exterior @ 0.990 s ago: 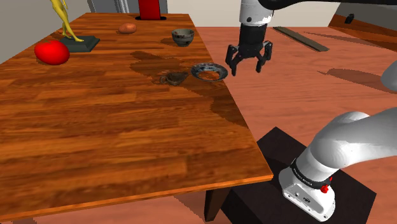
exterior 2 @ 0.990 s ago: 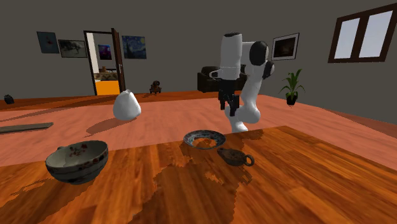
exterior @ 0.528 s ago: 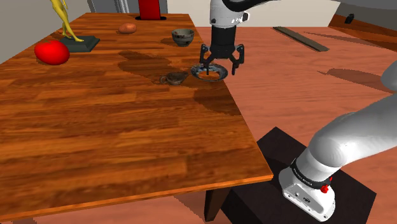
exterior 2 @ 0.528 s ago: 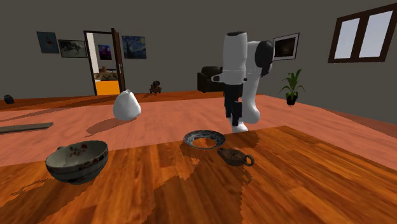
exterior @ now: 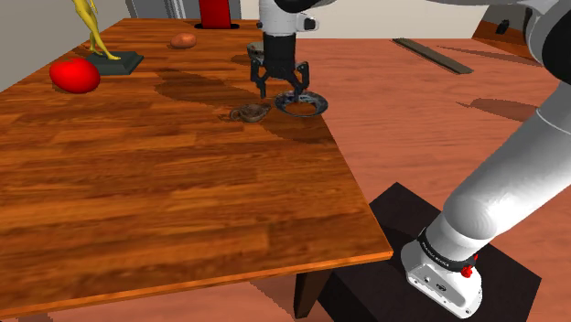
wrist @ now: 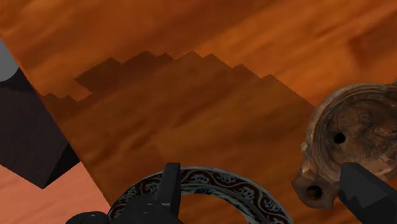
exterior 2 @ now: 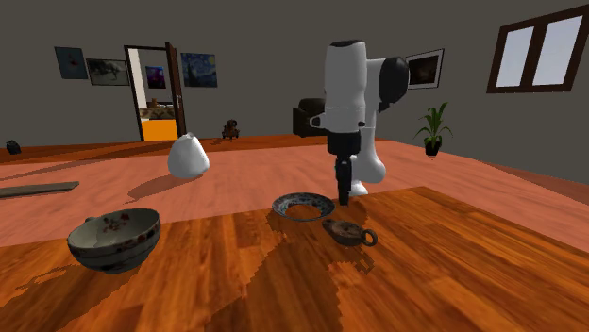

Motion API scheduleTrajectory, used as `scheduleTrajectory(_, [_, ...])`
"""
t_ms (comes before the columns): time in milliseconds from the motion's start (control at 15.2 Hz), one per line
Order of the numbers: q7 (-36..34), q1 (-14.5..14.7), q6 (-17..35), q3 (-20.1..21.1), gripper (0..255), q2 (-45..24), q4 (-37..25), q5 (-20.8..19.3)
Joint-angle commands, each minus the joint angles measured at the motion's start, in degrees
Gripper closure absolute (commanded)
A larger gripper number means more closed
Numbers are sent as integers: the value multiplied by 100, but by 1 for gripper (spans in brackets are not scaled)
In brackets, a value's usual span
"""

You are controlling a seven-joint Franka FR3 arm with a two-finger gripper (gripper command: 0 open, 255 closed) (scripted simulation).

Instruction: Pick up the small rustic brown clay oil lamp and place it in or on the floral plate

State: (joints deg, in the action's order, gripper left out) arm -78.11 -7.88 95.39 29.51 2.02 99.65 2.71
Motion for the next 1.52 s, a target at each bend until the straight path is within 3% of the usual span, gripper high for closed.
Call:
scheduleTrajectory(0, [-579, 45, 1, 82, 0, -532, -511, -221])
scheduleTrajectory(264, [-1488, 278, -123, 85, 0, -1489, -1561, -648])
scheduleTrajectory(792, [-1471, 245, 488, 61, 0, -1414, -883, -612])
scheduleTrajectory(1254, [-1472, 245, 487, 61, 0, -1415, -885, -612])
scheduleTrajectory(1320, [-1472, 245, 487, 61, 255, -1415, -885, -612])
scheduleTrajectory(1452, [-1472, 245, 487, 61, 255, -1414, -884, -612])
